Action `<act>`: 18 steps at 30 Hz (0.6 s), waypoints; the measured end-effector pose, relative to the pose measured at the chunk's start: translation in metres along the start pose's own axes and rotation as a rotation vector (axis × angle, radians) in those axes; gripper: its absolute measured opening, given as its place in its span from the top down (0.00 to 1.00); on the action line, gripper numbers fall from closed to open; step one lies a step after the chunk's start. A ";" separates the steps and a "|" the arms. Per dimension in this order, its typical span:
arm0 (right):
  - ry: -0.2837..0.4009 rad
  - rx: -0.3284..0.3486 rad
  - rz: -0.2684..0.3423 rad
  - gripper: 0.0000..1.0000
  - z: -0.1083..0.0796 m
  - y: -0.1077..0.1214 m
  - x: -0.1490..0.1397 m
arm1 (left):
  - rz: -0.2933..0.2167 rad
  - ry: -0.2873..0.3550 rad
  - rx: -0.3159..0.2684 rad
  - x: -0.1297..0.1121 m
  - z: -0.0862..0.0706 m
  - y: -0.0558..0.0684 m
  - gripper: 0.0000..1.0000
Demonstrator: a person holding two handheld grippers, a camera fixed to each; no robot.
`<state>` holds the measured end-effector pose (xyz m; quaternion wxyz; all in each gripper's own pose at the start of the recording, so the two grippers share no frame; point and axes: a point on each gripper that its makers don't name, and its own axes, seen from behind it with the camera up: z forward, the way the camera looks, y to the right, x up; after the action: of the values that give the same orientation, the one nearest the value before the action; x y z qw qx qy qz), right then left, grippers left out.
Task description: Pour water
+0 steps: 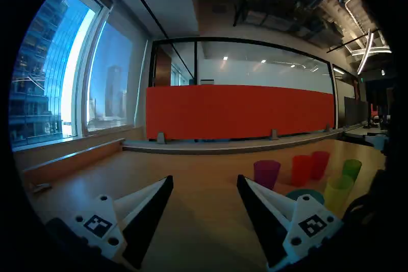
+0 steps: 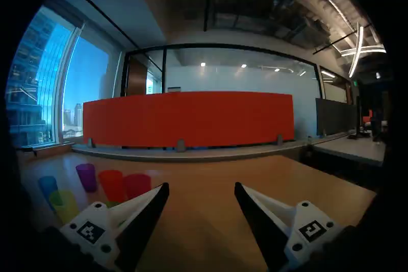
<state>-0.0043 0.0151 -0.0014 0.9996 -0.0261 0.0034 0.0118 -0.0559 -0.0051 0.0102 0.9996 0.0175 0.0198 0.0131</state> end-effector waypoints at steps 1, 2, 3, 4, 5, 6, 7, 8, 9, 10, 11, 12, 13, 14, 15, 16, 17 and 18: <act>0.001 0.000 -0.003 0.01 0.000 0.000 0.000 | 0.000 0.000 0.000 0.000 0.000 0.000 0.07; 0.002 0.001 -0.006 0.01 0.000 0.000 0.000 | 0.000 0.000 0.000 0.000 0.000 0.000 0.07; 0.003 0.001 -0.009 0.01 0.000 -0.001 0.000 | 0.001 0.000 0.000 0.000 0.000 0.000 0.07; 0.003 0.001 -0.012 0.01 0.000 -0.001 -0.001 | 0.001 0.000 0.000 0.000 0.000 0.000 0.07; 0.003 0.001 -0.015 0.01 0.000 -0.001 -0.001 | 0.000 0.000 0.000 0.000 0.000 0.000 0.07; 0.003 0.002 -0.018 0.01 0.000 -0.001 -0.001 | 0.000 0.000 0.000 0.000 0.000 0.000 0.07; 0.003 0.001 -0.019 0.01 0.000 -0.001 -0.001 | 0.000 0.000 0.000 0.000 0.000 0.000 0.07; 0.003 -0.001 -0.019 0.01 -0.001 -0.001 -0.001 | 0.000 0.000 0.000 0.000 0.000 0.000 0.07; 0.003 -0.002 -0.020 0.01 -0.001 0.000 -0.001 | 0.000 0.000 0.000 0.000 0.000 0.000 0.07; 0.003 -0.003 -0.020 0.01 -0.001 0.000 0.000 | 0.000 0.000 0.000 0.000 0.000 0.000 0.07; 0.004 -0.005 -0.020 0.01 -0.001 0.000 0.000 | 0.000 0.000 0.000 0.000 0.000 0.000 0.07; 0.004 -0.006 -0.020 0.01 -0.001 0.001 0.000 | 0.000 0.000 0.000 0.000 0.000 0.000 0.07; 0.003 -0.006 -0.020 0.01 -0.001 0.000 0.000 | 0.000 0.000 0.000 0.000 0.000 0.000 0.08; 0.003 -0.007 -0.021 0.01 -0.001 0.000 0.000 | 0.000 0.000 0.000 0.000 -0.001 0.000 0.08; 0.003 -0.007 -0.021 0.01 -0.001 0.000 0.000 | 0.000 0.000 0.000 0.000 -0.001 0.000 0.07; 0.003 -0.007 -0.021 0.01 -0.001 0.000 0.000 | 0.000 0.000 0.000 0.000 -0.001 -0.001 0.07; 0.003 -0.006 -0.021 0.01 -0.001 0.000 0.000 | 0.000 0.000 0.000 0.000 -0.001 -0.001 0.07; 0.003 -0.006 -0.021 0.01 -0.002 0.000 0.000 | 0.000 0.000 0.000 0.000 -0.001 -0.001 0.07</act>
<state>-0.0040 0.0152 -0.0030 0.9996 -0.0293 0.0048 0.0011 -0.0563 -0.0057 0.0094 0.9996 0.0176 0.0198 0.0131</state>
